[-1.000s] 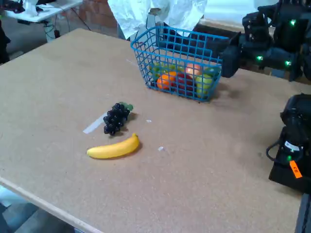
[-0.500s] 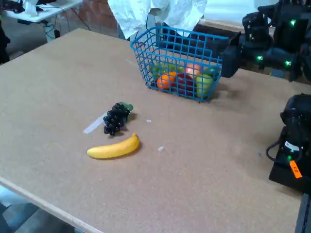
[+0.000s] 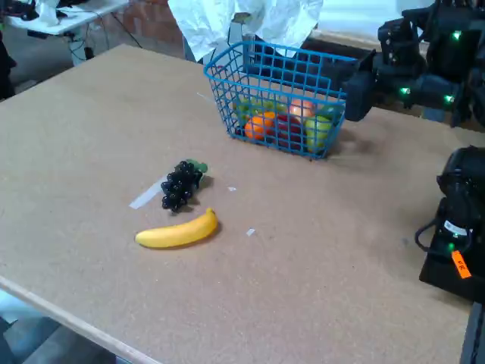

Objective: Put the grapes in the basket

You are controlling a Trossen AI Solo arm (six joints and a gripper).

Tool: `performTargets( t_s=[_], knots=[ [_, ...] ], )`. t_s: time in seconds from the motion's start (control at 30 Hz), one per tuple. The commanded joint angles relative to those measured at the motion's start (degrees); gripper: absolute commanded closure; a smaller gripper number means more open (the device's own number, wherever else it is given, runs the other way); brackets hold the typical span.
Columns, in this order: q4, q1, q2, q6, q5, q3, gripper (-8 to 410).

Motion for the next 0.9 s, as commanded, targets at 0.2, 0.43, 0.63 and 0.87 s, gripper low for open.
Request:
performTargets(
  t_s=[0.2, 0.43, 0.63, 0.87],
  knots=[
    [0.24, 0.02, -0.02, -0.07, -0.04, 0.04, 402],
    [0.96, 0.02, -0.02, 0.15, -0.04, 0.04, 402],
    [3.89, 0.02, 0.02, 0.11, 0.02, 0.04, 402],
    [8.59, 0.02, 3.52, -2.60, 0.13, 0.04, 402]
  ],
)
